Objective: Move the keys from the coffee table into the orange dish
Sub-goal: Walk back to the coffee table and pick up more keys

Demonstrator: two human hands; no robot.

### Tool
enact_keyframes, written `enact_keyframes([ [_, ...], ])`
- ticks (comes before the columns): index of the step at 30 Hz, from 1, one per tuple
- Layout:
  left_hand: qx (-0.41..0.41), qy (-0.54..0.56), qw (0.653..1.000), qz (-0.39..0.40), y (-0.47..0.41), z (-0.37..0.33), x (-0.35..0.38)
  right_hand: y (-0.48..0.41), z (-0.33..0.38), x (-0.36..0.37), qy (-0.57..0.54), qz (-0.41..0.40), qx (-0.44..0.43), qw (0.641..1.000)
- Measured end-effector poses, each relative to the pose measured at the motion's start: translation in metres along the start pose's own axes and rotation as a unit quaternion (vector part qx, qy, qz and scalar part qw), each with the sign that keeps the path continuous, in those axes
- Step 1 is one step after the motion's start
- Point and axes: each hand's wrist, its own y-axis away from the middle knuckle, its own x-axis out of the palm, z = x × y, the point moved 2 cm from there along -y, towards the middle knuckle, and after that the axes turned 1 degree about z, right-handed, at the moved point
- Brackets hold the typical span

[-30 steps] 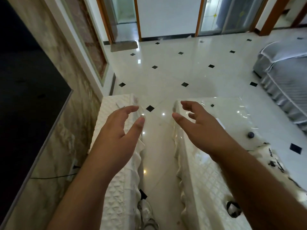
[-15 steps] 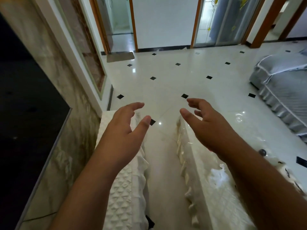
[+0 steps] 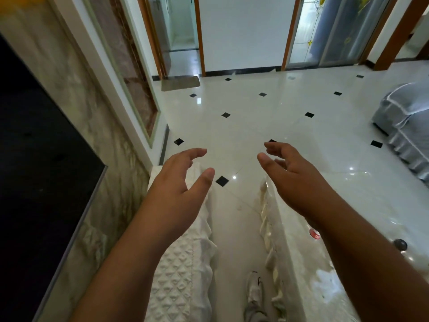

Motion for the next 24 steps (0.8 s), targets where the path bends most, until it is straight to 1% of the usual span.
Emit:
enact_keyframes([
  [8, 0.015, -0.055, 0.998, -0.006, -0.111, -0.024, 0.030, -0.117, -0.015, -0.028, -0.036, 0.016, -0.007, 0.999],
  [11, 0.015, -0.076, 0.997, -0.016, -0.150, -0.029, 0.045, -0.157, -0.029, -0.045, -0.017, 0.011, -0.002, 1.000],
  [17, -0.006, -0.104, 0.994, -0.024, -0.205, -0.026, 0.066, -0.218, -0.047, -0.062, 0.059, 0.015, -0.015, 0.998],
  [24, 0.010, -0.117, 0.993, -0.016, -0.263, -0.027, 0.088, -0.260, -0.066, -0.073, 0.058, 0.009, -0.006, 0.998],
])
